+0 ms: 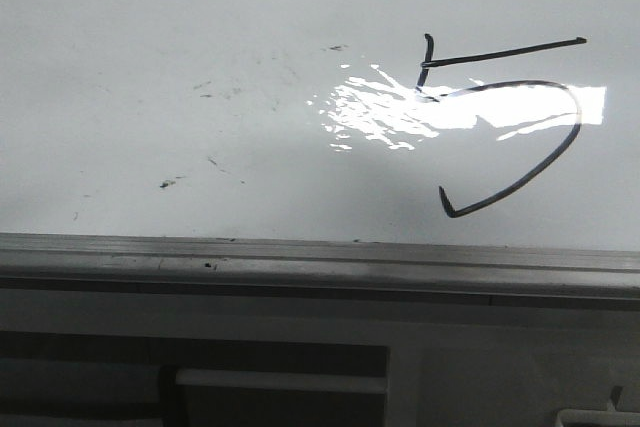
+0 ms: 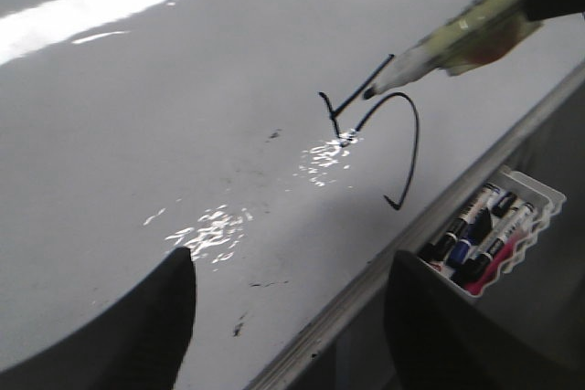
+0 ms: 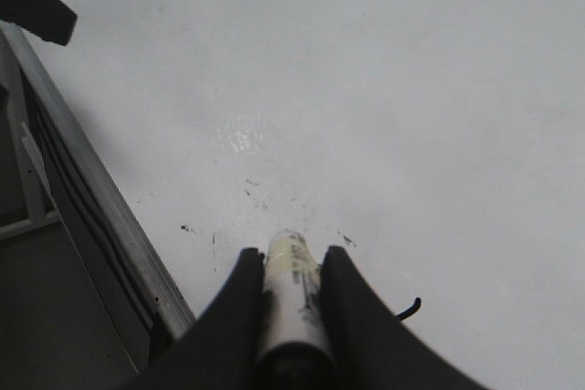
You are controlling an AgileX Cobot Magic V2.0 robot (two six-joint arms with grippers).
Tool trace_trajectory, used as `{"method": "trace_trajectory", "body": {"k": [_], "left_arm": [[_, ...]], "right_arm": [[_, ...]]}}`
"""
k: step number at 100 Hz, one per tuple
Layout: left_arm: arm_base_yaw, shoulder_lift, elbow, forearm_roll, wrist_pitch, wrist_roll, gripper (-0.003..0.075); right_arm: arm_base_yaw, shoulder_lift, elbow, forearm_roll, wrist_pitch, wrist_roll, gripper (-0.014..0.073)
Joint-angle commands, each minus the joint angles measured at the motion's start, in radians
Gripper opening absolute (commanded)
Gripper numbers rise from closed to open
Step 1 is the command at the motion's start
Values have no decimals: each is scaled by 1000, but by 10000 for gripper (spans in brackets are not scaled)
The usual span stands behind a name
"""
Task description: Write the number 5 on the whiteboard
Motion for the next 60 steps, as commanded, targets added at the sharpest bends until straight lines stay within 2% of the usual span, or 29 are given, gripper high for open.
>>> {"method": "trace_trajectory", "body": {"k": [1, 19, 45, 60], "left_arm": [[-65, 61, -61, -15, -65, 45, 418], [-161, 181, -114, -11, -60, 191, 418], [-174, 295, -192, 39, -38, 193, 418], [-174, 297, -208, 55, -18, 193, 418]], "right_arm": [[0, 17, -34, -56, -77, -12, -64], [1, 36, -34, -50, -114, -12, -64], [3, 32, -34, -44, -48, -12, -65], [3, 34, -34, -44, -64, -50, -65]]}}
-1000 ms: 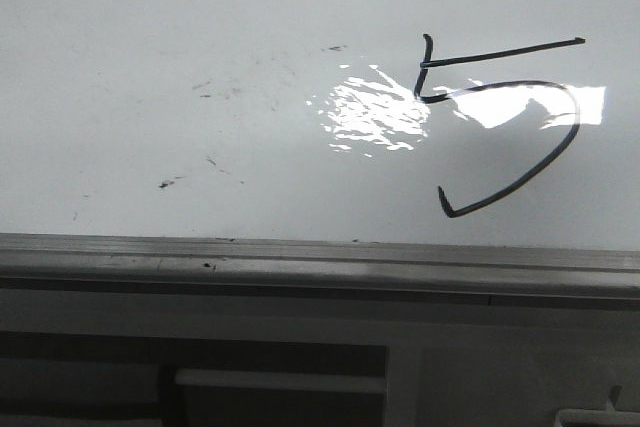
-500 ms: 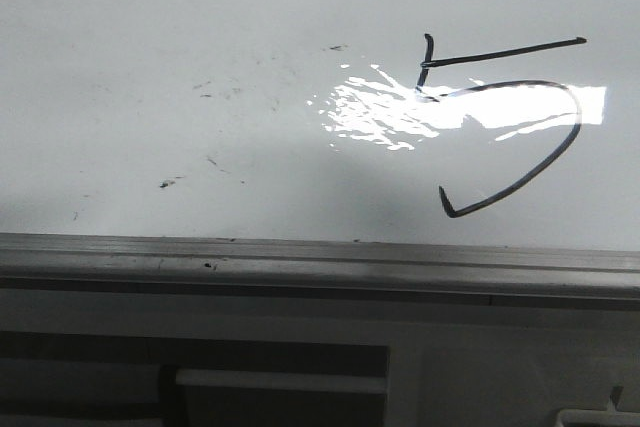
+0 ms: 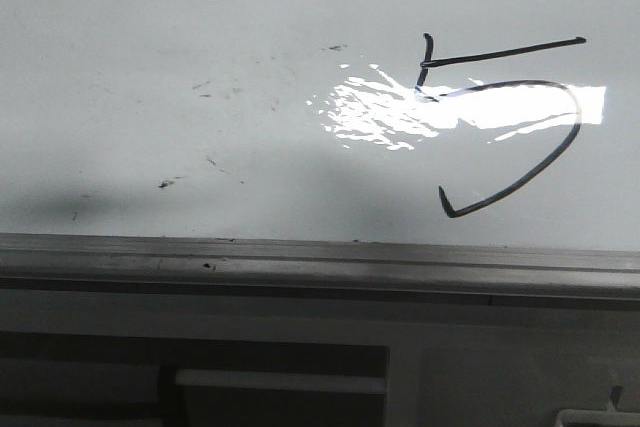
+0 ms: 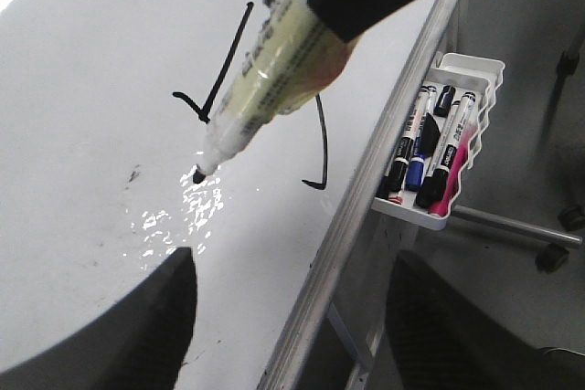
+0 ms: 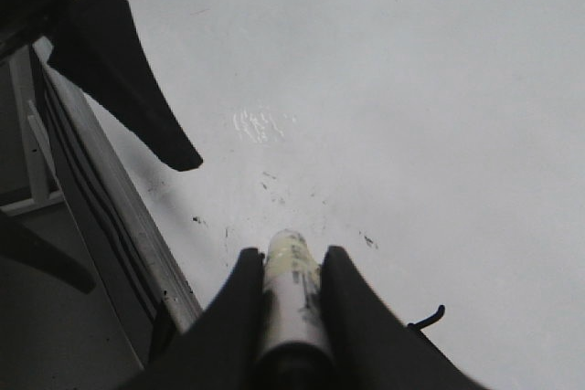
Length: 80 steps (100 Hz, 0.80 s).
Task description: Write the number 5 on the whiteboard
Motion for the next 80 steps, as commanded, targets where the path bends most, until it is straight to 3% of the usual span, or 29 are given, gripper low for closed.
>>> {"method": "trace_trajectory", "body": {"k": [1, 50, 80], "left_arm": [[-7, -12, -41, 0, -47, -2, 418], [-7, -12, -41, 0, -28, -2, 418], [-7, 8, -41, -2, -115, -2, 418]], "right_arm": [[2, -8, -34, -44, -46, -42, -67], [2, -8, -27, -29, -11, -196, -71], [2, -7, -21, -5, -166, -228, -71]]}}
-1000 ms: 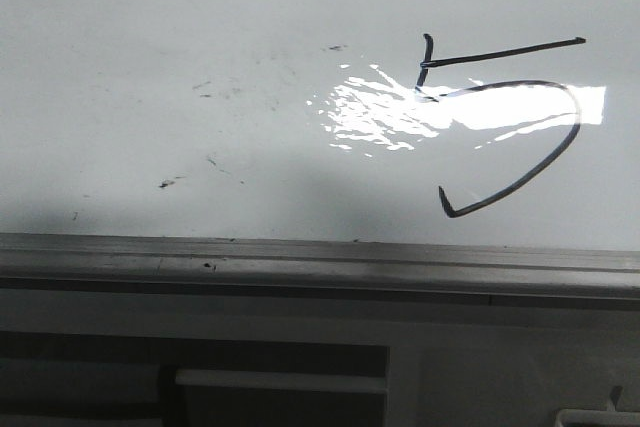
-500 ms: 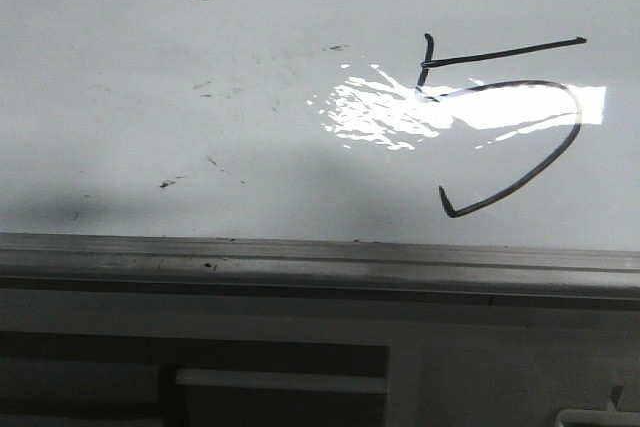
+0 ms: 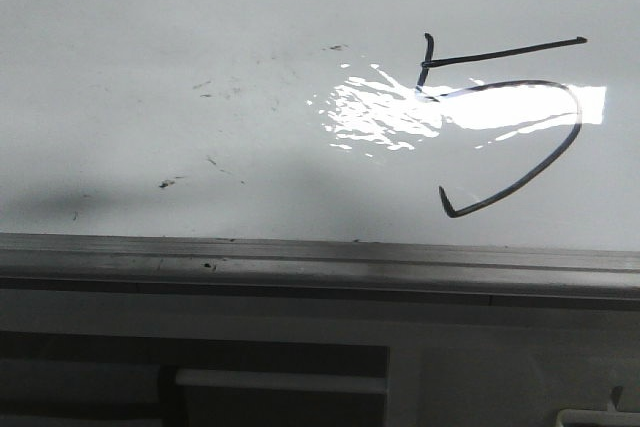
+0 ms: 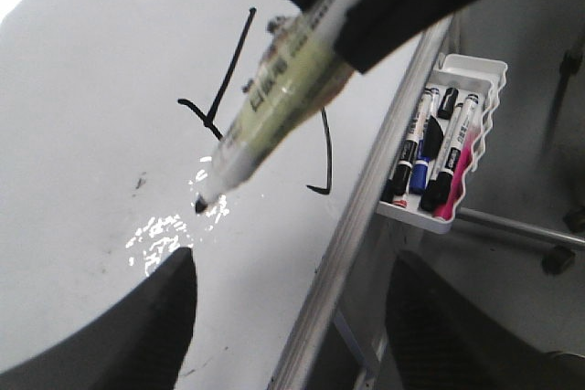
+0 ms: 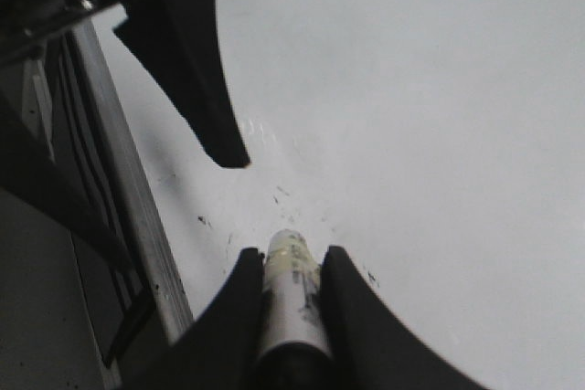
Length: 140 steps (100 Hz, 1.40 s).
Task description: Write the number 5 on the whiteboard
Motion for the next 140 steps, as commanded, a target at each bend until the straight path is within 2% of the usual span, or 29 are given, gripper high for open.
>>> {"method": "trace_trajectory", "body": {"k": [1, 30, 61, 113, 140], "left_arm": [[-7, 4, -35, -10, -110, -2, 418], [-7, 64, -35, -10, -185, -2, 418], [-7, 94, -36, -10, -204, -2, 406], [-6, 110, -36, -8, -205, -2, -17], [-6, 110, -36, -6, -205, -2, -20]], "right_arm": [[2, -7, -25, -28, -99, -11, -71], [2, 24, -15, 7, -139, -11, -71], [4, 56, -14, 20, -204, -11, -71], [4, 60, -14, 20, -202, -11, -71], [4, 60, -14, 20, -202, -8, -52]]}}
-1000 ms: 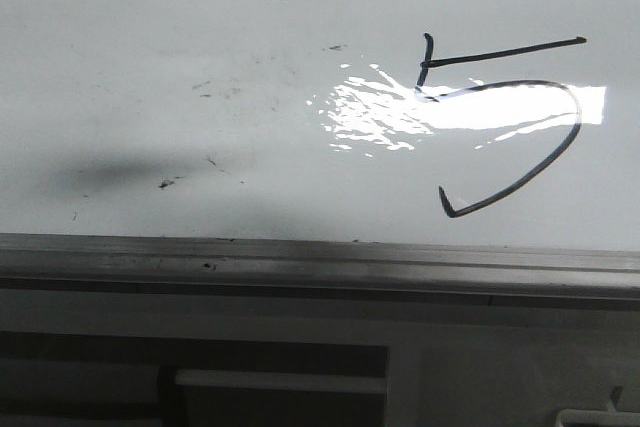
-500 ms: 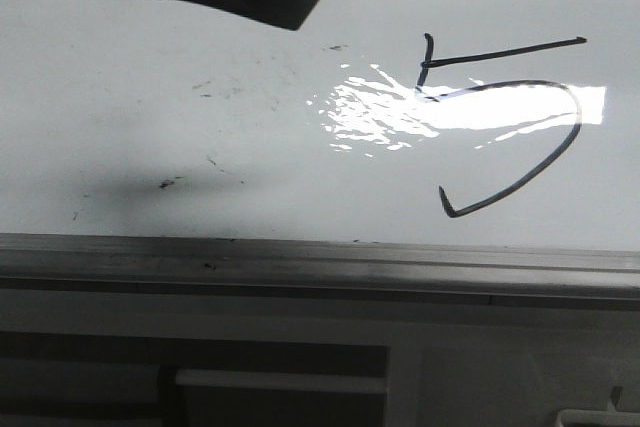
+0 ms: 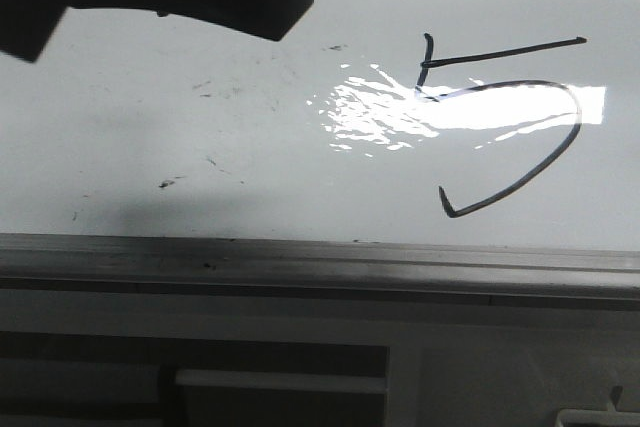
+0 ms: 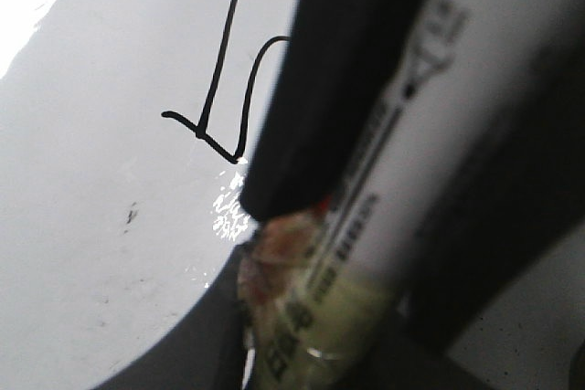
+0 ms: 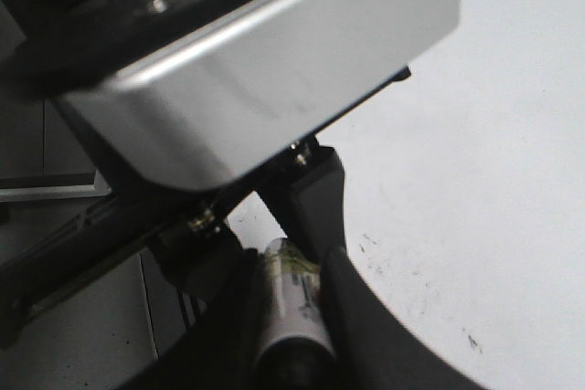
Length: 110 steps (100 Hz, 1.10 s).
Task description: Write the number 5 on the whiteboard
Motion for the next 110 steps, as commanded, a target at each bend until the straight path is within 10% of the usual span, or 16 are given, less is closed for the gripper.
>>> {"method": "trace_trajectory", "body": {"k": [1, 32, 54, 75, 92, 110], "left_arm": [[2, -14, -36, -80, -103, -98, -20], [2, -14, -36, -88, -66, -105, -20], [61, -14, -36, -100, -64, -263, -20], [123, 17, -36, -234, -162, -434, -20], [119, 114, -36, -352, -258, -434, -20], [119, 212, -36, -440, -271, -434, -20]], "right_arm": [[3, -9, -27, -35, -51, -12, -47], [3, -23, -31, -35, -37, -5, 465], [3, -139, -31, -73, 19, -5, 500], [3, -271, -31, -91, 184, -5, 365], [3, -336, -31, -92, 311, -2, -72], [3, -376, -31, -95, 368, 34, -60]]}}
